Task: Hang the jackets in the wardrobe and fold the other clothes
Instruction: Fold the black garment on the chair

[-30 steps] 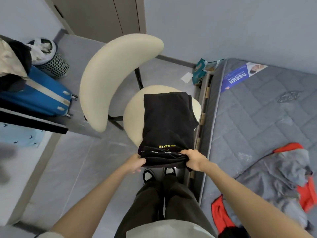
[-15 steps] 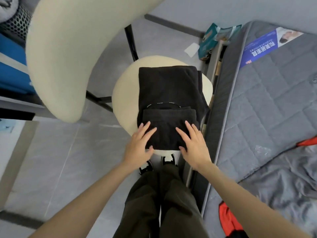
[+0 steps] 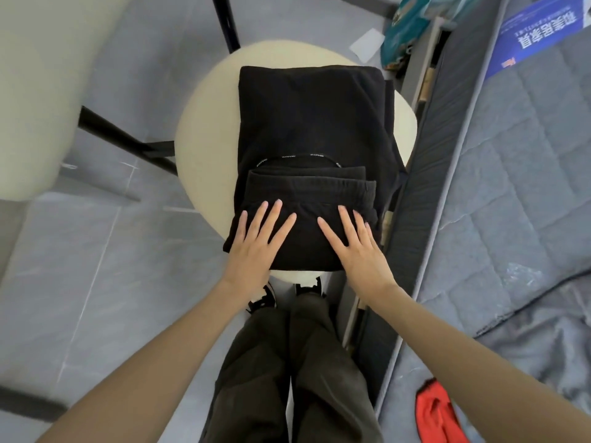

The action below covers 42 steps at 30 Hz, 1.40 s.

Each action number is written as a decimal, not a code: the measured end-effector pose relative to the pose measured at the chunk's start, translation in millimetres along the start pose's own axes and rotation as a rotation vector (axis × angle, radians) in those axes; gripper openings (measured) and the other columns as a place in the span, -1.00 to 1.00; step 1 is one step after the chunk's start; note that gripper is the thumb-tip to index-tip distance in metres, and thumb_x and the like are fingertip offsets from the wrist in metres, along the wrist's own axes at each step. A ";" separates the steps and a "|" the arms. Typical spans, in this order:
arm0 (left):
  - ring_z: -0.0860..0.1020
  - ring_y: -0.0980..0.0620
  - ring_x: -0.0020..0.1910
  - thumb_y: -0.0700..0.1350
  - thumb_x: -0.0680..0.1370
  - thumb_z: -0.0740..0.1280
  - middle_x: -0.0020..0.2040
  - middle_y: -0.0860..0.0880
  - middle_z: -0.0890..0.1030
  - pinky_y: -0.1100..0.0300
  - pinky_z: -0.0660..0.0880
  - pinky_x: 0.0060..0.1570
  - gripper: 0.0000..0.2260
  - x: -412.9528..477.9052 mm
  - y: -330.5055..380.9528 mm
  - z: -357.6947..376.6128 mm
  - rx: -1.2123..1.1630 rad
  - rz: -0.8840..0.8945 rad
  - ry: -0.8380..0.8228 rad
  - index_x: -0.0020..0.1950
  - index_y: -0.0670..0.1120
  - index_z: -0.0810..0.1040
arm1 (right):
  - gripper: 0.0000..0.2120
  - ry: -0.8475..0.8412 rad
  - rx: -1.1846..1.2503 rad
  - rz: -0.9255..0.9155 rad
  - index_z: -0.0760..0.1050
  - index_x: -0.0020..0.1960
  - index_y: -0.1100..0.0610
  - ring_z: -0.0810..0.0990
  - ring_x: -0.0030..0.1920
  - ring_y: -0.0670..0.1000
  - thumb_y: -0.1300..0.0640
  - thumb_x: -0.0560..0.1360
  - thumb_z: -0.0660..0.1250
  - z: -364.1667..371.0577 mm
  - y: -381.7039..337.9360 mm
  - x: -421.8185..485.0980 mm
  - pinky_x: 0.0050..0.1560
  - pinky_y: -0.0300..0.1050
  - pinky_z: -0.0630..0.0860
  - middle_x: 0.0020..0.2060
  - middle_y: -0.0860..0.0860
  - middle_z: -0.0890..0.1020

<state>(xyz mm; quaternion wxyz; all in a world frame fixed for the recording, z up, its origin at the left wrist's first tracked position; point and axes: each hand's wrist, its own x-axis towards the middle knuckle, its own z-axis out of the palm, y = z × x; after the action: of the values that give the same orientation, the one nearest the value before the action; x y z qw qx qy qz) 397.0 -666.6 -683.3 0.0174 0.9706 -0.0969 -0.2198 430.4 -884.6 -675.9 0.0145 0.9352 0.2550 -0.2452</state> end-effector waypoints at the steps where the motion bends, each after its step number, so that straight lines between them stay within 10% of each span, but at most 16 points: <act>1: -0.19 -0.19 0.53 -0.25 0.44 0.42 0.56 -0.15 -0.21 -0.15 -0.20 0.45 0.00 0.1 0.4 -1.9 0.008 -0.003 -0.015 0.52 0.01 -0.33 | 0.06 -0.024 0.034 0.001 -0.42 0.51 -0.08 -0.19 0.53 0.21 0.43 0.44 0.30 -3.3 -0.8 -0.5 0.54 0.10 -0.04 0.53 0.14 -0.28; 6: -0.14 -0.19 0.54 -0.21 0.56 0.29 0.57 -0.14 -0.17 -0.14 -0.08 0.47 -0.20 -3.4 -1.1 -30.9 0.023 0.003 -0.192 0.55 0.05 -0.23 | -0.05 -0.270 0.183 -0.029 -0.23 0.55 -0.14 -0.18 0.54 0.18 0.48 0.47 0.23 -43.2 0.0 -2.4 0.51 0.08 0.04 0.55 0.04 -0.23; 9: 0.14 -0.13 0.51 -0.14 0.61 0.22 0.55 -0.11 0.13 -0.07 0.14 0.47 -0.44 -21.2 -3.9 -58.0 -0.081 -0.006 -0.350 0.55 0.05 0.07 | -0.27 -0.415 0.355 -0.056 0.05 0.55 -0.13 0.15 0.51 0.16 0.40 0.52 0.15 -68.8 -1.4 -13.7 0.47 0.06 0.22 0.54 0.04 0.13; 14: 0.57 -0.10 0.02 -0.09 0.53 0.22 0.04 -0.08 0.60 0.11 0.50 -0.03 -0.77 -53.1 -12.9 -100.5 -0.408 -0.118 -0.539 0.17 -0.05 0.50 | -0.52 -0.469 0.500 -0.065 0.37 0.37 -0.10 0.54 0.19 0.11 0.25 0.51 0.14 -98.7 -8.3 -44.3 0.17 0.01 0.51 0.22 0.02 0.56; 19: 0.54 0.07 -0.17 -0.05 0.51 0.30 -0.13 0.05 0.58 0.28 0.39 -0.28 -0.79 -41.9 -35.9 -127.7 -0.572 -0.350 -0.221 0.14 0.05 0.51 | -0.57 -0.200 0.424 0.004 0.37 0.33 -0.11 0.54 0.18 0.08 0.18 0.50 0.17 -126.5 8.0 -23.5 0.08 -0.01 0.52 0.23 -0.06 0.54; 23: 0.52 -0.04 0.13 -0.09 0.51 0.34 0.13 -0.02 0.60 0.03 0.34 0.25 -0.67 -1.5 -56.5 -135.8 -0.632 -0.496 0.340 0.28 -0.01 0.50 | -0.59 0.357 0.496 0.161 0.46 0.31 0.03 0.49 0.14 0.10 0.27 0.50 0.21 -146.9 12.6 17.6 0.08 -0.04 0.41 0.14 0.02 0.58; 26: 0.35 -0.08 0.37 -0.13 0.56 0.28 0.39 -0.10 0.41 -0.02 0.28 0.37 -0.56 20.0 -62.0 -128.1 -0.628 -0.475 0.467 0.44 -0.07 0.35 | -0.56 0.475 0.394 0.232 0.38 0.42 0.06 0.34 0.36 0.18 0.22 0.55 0.21 -142.6 4.3 41.0 0.39 0.12 0.25 0.38 0.11 0.42; 31: -0.17 -0.14 0.54 0.04 0.65 0.06 0.58 0.06 -0.11 -0.25 -0.07 0.44 -0.55 37.8 -36.6 -82.1 -0.420 -0.316 -0.015 0.54 0.20 0.05 | -0.47 0.033 0.247 0.118 -0.14 0.54 -0.23 -0.25 0.52 0.25 -0.13 0.64 -0.01 -92.5 -25.4 62.5 0.42 0.36 -0.23 0.56 -0.01 -0.17; 39: 0.21 -0.20 0.43 0.04 0.64 0.10 0.49 -0.03 0.22 -0.32 0.19 0.36 -0.64 41.6 -28.3 -49.7 -0.550 -0.464 0.155 0.45 0.11 0.30 | -0.48 0.072 0.292 0.229 -0.26 0.49 -0.32 -0.32 0.50 0.26 -0.24 0.59 -0.12 -51.2 3.6 59.3 0.39 0.43 -0.20 0.53 -0.08 -0.29; 42: 0.27 -0.13 0.30 0.02 0.58 0.27 0.34 -0.14 0.25 0.06 0.35 0.24 -0.60 50.5 -32.4 -54.2 -0.776 -0.565 0.400 0.41 0.04 0.34 | -0.41 0.120 0.701 0.493 -0.23 0.48 -0.36 -0.18 0.51 0.31 -0.24 0.58 0.04 -58.0 10.0 60.1 0.42 0.40 0.00 0.55 0.01 -0.24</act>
<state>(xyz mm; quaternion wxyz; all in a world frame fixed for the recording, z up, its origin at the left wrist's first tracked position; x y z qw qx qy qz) 470.8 -645.2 -658.2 0.3342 0.9039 0.2629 -0.0461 506.4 -856.3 -653.9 -0.2609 0.9291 -0.0746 -0.2514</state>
